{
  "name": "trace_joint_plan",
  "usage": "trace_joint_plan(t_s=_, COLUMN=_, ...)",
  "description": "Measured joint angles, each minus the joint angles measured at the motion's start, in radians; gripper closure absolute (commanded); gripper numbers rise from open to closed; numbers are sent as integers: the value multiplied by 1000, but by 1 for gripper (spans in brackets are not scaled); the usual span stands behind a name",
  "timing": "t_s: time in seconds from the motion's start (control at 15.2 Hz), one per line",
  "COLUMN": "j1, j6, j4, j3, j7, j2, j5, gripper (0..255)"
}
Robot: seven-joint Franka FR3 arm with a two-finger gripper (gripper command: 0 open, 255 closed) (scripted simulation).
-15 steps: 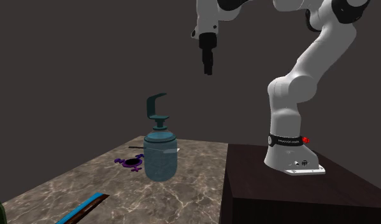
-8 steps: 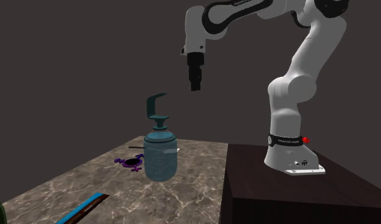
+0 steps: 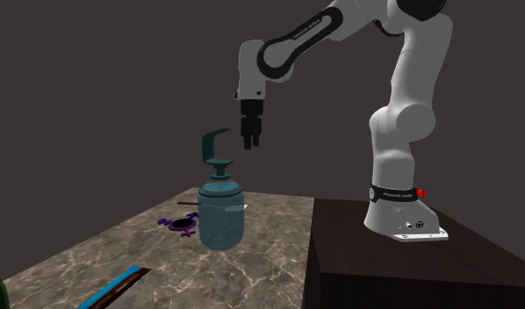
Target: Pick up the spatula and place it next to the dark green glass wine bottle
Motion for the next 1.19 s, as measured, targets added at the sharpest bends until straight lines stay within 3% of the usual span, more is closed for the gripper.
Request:
trace_joint_plan(t_s=0.46, j1=-7, j6=188, j4=106, j3=-15, j7=-24, j2=274, j5=20, gripper=0)
trace_joint_plan(t_s=1.19, j1=-38, j6=354, j4=400, j3=-12, j7=-75, j2=701, j5=72, gripper=0)
